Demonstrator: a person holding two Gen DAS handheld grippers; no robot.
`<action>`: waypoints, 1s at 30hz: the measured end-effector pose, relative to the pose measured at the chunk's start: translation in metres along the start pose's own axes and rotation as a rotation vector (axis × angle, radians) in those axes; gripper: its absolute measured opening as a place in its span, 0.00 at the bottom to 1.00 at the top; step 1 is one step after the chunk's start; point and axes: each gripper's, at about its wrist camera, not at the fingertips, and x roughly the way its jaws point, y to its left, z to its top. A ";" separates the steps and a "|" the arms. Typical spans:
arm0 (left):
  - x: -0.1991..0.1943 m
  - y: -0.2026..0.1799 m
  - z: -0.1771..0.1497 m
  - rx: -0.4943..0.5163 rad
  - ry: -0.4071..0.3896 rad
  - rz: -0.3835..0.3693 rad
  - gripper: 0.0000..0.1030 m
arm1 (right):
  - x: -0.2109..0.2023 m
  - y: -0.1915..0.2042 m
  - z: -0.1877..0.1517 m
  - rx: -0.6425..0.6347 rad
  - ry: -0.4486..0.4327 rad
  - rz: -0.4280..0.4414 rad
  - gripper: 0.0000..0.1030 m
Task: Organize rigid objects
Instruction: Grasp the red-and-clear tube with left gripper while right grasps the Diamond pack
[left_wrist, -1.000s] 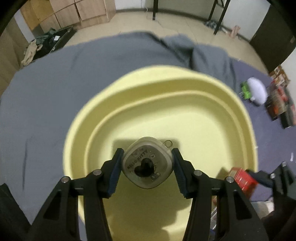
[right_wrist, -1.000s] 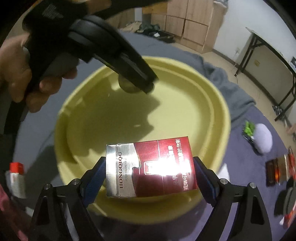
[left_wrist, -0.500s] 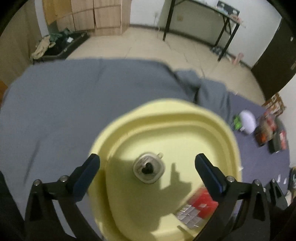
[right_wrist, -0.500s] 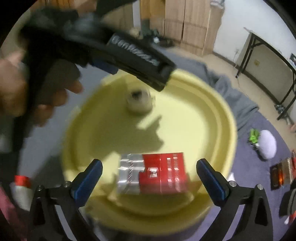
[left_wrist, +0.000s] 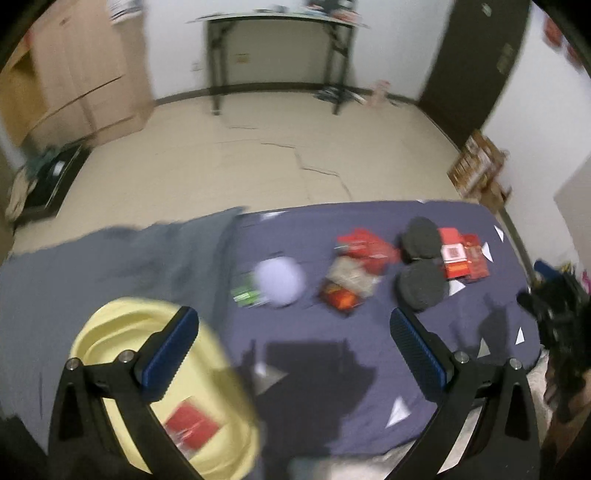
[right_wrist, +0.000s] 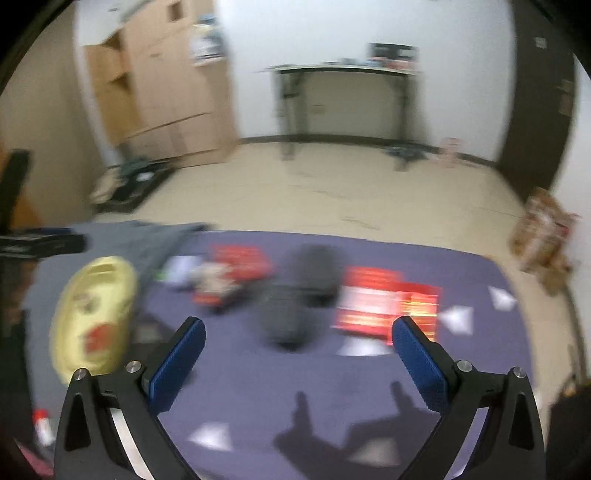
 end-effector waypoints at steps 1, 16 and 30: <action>0.016 -0.026 0.008 0.034 0.005 0.004 1.00 | 0.007 -0.024 -0.006 0.019 0.009 -0.036 1.00; 0.156 -0.110 0.051 0.197 0.180 0.086 1.00 | 0.144 -0.079 -0.031 0.013 0.130 -0.030 1.00; 0.155 -0.102 0.057 0.188 0.171 0.075 1.00 | 0.182 -0.117 -0.027 0.068 0.110 -0.111 1.00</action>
